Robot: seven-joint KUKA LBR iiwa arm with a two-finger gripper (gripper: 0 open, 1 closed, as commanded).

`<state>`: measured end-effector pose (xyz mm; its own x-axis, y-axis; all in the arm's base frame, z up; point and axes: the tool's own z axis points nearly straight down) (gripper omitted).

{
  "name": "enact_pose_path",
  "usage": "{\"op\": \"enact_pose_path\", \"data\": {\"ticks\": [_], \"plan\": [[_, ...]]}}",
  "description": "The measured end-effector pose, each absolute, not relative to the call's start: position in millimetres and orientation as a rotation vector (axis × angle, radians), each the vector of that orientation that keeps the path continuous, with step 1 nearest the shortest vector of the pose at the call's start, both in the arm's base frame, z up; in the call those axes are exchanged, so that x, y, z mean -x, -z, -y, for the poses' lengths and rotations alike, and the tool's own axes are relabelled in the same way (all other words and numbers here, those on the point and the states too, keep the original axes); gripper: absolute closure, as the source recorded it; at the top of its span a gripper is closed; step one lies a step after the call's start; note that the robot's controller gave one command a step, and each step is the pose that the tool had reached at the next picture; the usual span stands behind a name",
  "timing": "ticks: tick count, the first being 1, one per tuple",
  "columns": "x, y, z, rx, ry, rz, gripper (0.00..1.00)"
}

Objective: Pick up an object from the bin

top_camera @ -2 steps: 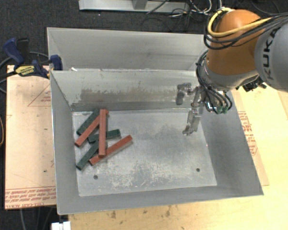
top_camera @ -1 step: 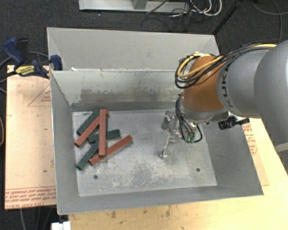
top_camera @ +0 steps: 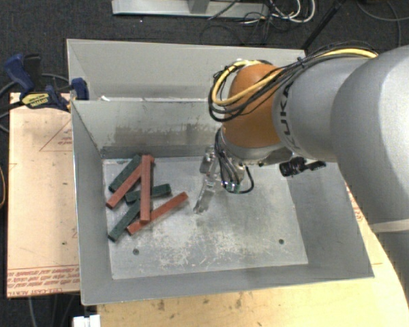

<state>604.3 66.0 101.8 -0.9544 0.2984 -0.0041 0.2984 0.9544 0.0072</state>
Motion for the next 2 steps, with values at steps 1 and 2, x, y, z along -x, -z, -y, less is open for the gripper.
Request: {"op": "enact_pose_path", "data": {"ticks": [1, 2], "plan": [[-591.9, -100.0, -147.4, -0.220, -0.007, -3.131, 0.00], [-575.3, -70.3, -164.9, -0.058, -0.002, -3.138, 0.00]]}}
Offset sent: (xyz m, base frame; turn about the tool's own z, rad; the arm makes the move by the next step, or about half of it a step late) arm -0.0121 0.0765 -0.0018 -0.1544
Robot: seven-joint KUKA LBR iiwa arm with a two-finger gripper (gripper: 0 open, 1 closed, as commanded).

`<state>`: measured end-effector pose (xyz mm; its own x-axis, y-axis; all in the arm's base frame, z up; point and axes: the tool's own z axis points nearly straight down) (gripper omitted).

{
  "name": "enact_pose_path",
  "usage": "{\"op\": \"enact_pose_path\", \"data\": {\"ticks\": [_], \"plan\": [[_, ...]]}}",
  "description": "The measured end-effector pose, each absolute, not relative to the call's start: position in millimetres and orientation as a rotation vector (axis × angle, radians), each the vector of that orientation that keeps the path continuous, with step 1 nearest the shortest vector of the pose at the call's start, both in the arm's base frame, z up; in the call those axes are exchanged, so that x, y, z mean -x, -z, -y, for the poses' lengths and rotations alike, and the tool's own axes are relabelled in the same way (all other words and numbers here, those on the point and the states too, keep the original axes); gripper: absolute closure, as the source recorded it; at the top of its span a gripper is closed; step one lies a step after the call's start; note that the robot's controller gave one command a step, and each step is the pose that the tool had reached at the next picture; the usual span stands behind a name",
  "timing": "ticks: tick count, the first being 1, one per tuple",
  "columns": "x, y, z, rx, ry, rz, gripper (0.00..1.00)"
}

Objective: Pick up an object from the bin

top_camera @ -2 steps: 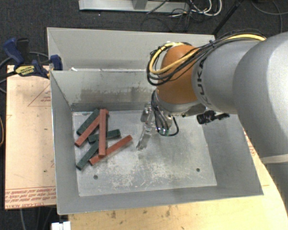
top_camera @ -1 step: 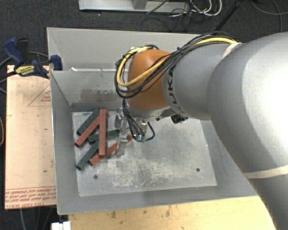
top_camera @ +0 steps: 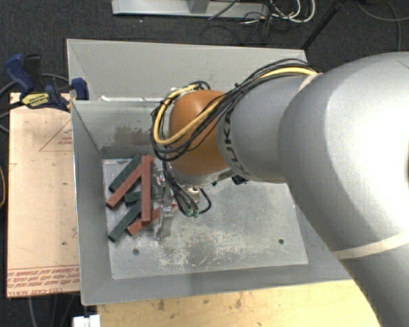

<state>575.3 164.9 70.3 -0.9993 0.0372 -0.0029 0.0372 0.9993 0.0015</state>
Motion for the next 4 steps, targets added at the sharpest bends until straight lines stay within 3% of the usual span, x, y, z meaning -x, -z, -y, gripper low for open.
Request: {"op": "enact_pose_path", "data": {"ticks": [1, 2, 4], "plan": [[-576.2, -70.8, -165.1, -0.059, -0.002, -3.138, 0.00], [-578.9, -74.6, -165.3, -0.059, -0.004, -3.131, 1.00], [-580.7, -94.6, -165.8, -0.058, -0.003, -3.138, 1.00]]}}
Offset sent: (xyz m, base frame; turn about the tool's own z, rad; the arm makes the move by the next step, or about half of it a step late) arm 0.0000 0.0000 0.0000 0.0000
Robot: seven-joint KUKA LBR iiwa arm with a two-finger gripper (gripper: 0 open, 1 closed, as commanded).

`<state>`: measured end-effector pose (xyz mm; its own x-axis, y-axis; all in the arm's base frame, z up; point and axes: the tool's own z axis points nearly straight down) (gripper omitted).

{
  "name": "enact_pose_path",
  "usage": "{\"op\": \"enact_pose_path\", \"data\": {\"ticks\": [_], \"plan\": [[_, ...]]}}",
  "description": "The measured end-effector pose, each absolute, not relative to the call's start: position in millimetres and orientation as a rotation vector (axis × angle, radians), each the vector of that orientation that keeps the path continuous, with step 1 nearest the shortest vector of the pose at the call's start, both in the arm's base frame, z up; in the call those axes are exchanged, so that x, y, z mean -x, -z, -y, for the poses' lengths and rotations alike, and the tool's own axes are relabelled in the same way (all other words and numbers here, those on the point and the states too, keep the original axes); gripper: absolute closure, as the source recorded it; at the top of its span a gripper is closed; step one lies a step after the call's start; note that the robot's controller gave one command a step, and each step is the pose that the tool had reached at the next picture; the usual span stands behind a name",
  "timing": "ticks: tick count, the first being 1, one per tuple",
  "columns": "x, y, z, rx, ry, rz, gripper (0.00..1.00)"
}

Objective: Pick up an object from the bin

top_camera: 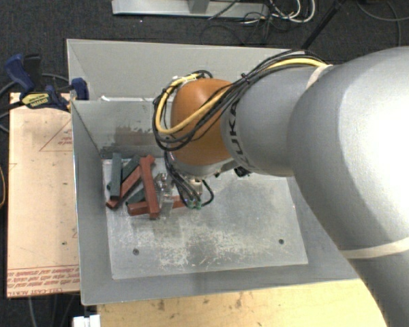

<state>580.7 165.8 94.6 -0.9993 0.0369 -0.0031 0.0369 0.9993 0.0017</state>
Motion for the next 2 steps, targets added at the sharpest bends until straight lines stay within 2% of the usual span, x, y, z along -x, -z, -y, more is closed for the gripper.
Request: {"op": "enact_pose_path", "data": {"ticks": [1, 2], "plan": [[-581.3, -117.3, -165.9, -0.058, -0.003, -3.137, 1.00], [-583.0, -167.8, -166.2, -0.057, -0.005, -3.134, 1.00]]}}
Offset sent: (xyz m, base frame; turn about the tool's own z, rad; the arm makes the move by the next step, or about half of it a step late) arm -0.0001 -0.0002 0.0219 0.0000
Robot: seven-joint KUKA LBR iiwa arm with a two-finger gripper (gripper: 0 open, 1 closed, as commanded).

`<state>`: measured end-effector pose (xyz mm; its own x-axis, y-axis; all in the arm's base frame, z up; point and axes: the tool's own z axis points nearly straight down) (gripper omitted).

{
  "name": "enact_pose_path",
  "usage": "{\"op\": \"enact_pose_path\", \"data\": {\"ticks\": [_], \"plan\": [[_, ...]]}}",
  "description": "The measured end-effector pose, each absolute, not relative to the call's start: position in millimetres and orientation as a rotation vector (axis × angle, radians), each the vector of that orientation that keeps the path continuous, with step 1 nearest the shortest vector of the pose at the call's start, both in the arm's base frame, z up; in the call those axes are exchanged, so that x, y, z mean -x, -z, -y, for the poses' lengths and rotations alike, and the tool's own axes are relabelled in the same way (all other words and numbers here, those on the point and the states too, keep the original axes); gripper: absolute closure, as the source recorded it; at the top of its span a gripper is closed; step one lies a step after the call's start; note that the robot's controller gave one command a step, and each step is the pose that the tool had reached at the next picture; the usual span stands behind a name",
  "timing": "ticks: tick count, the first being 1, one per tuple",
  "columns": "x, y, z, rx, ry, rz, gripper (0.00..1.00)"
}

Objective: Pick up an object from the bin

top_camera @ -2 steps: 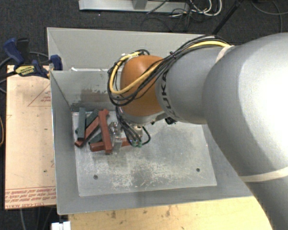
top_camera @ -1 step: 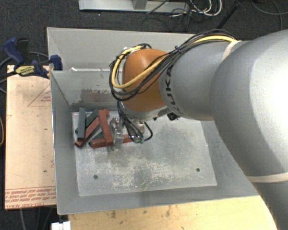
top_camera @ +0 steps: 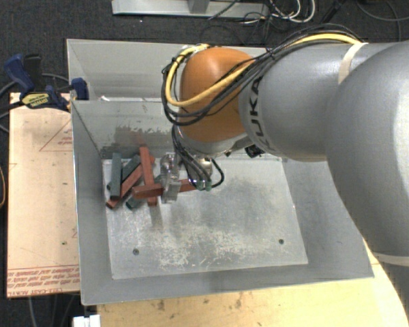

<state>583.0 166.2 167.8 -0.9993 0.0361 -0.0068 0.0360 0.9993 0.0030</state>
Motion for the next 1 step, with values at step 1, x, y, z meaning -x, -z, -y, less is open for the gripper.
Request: {"op": "enact_pose_path", "data": {"ticks": [1], "plan": [[-583.6, -169.6, -166.5, -0.055, -0.002, -3.138, 1.00]]}}
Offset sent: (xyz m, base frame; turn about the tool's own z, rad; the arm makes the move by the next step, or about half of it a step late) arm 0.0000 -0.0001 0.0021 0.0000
